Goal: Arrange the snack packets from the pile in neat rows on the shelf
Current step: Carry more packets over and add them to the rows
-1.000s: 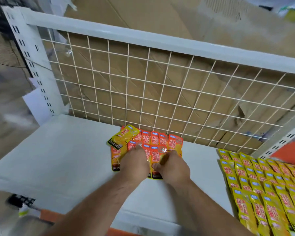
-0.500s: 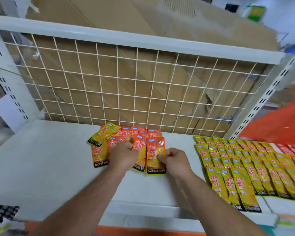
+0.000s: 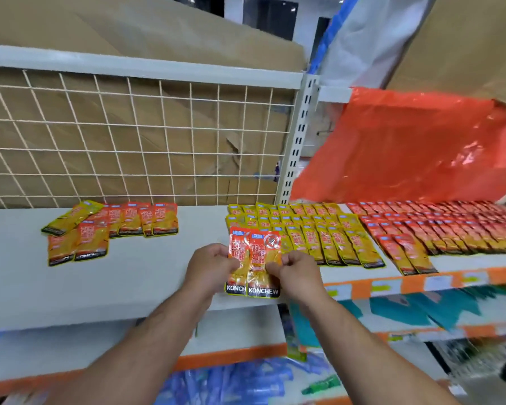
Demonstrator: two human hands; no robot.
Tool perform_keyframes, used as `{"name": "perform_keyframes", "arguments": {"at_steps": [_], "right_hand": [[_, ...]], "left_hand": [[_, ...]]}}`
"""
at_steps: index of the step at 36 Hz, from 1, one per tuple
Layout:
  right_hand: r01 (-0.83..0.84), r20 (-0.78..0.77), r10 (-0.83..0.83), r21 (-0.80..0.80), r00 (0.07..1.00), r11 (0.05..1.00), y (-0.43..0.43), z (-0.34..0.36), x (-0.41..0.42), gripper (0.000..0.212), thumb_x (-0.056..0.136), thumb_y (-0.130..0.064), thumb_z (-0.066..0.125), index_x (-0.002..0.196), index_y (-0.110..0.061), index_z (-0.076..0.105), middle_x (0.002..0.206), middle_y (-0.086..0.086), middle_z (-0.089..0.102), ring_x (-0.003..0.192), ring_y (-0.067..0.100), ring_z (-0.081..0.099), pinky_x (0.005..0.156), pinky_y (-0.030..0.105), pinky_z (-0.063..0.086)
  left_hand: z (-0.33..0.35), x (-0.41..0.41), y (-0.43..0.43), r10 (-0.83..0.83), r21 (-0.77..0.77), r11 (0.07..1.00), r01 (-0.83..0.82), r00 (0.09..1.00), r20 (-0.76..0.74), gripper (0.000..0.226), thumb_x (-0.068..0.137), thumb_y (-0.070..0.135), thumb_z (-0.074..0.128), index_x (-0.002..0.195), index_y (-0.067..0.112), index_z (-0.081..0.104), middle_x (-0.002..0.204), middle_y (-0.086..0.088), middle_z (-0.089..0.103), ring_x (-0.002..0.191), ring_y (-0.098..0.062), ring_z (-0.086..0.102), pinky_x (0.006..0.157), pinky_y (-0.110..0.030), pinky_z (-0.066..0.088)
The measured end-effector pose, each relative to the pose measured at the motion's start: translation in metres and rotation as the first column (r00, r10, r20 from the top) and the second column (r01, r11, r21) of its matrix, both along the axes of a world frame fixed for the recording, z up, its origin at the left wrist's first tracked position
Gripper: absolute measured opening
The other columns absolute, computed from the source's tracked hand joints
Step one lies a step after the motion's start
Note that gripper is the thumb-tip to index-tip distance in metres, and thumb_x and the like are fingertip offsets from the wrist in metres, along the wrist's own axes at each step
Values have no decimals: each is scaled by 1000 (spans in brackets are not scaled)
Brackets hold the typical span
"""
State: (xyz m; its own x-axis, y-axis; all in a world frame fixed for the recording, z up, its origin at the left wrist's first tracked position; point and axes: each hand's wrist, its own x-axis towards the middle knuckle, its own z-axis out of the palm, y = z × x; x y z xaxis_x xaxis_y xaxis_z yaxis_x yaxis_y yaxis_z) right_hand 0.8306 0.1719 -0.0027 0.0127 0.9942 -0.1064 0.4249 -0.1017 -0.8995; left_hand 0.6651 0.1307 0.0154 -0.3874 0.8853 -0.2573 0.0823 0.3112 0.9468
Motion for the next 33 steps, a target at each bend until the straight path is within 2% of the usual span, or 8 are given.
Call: {"name": "perform_keyframes", "arguments": {"at_steps": [3, 8, 13, 15, 20, 24, 29, 33], "right_hand": [[26, 24, -26, -6, 999, 1000, -14, 3, 54, 46, 75, -17, 79, 56, -19, 37, 48, -8, 39, 54, 18, 40, 57, 31, 34], [31, -33, -32, -23, 999, 999, -32, 8, 138, 47, 83, -9, 74, 60, -20, 34, 55, -4, 34, 53, 16, 33, 53, 30, 26], [36, -94, -41, -53, 995, 998, -38, 2, 203, 51, 87, -5, 70, 64, -20, 27, 70, 8, 25, 59, 17, 32, 59, 31, 24], [58, -101, -63, -56, 993, 997, -36, -1, 223, 52, 87, -8, 70, 63, -21, 26, 72, 9, 24, 64, 17, 30, 62, 33, 23], [100, -127, -109, -73, 986, 992, -19, -10, 261, 53, 87, -11, 72, 61, -21, 27, 70, 10, 25, 67, 20, 31, 67, 31, 30], [139, -107, -144, -60, 984, 989, 5, -5, 288, 51, 85, -9, 72, 57, -19, 31, 58, 7, 28, 56, 17, 32, 59, 29, 27], [214, -88, -216, -31, 972, 976, 48, 4, 323, 51, 85, -8, 73, 57, -20, 31, 58, 2, 27, 56, 16, 28, 57, 29, 22], [263, -69, -265, -27, 962, 964, 82, 10, 346, 52, 84, -8, 75, 56, -20, 32, 51, -4, 30, 56, 17, 33, 58, 30, 27]], "left_hand": [[-2, 52, -8, -51, -5, 999, 51, 998, 29, 12, 72, -2, 70, 81, 6, 69, 72, -6, 72, 66, -25, 68, 69, -43, 57], [-3, 130, -13, -105, -3, 994, 105, 994, 13, 15, 68, 4, 75, 71, 3, 61, 64, -3, 63, 61, -19, 57, 62, -33, 47], [-4, 188, -10, -155, -30, 987, 157, 986, 57, 18, 73, 2, 80, 84, 3, 65, 77, -6, 65, 63, -19, 58, 55, -28, 45], [-3, 207, -4, -179, -27, 983, 181, 982, 65, 17, 74, 1, 79, 81, 4, 64, 74, -6, 64, 60, -18, 56, 55, -27, 46], [-3, 245, 21, -233, -34, 971, 237, 968, 88, 13, 81, -1, 73, 79, 7, 63, 71, -5, 66, 49, -14, 54, 51, -26, 46], [-5, 274, 55, -257, -36, 964, 262, 960, 115, 16, 83, -5, 68, 77, 9, 63, 62, -7, 62, 40, -15, 50, 49, -26, 43], [-5, 305, 111, -307, -17, 951, 310, 947, 91, 16, 79, -2, 73, 79, 11, 63, 64, -6, 58, 50, -20, 50, 54, -28, 43], [-3, 329, 149, -352, -7, 935, 354, 932, 83, 19, 77, -1, 75, 72, 13, 62, 61, -8, 56, 52, -19, 48, 58, -29, 40]]}}
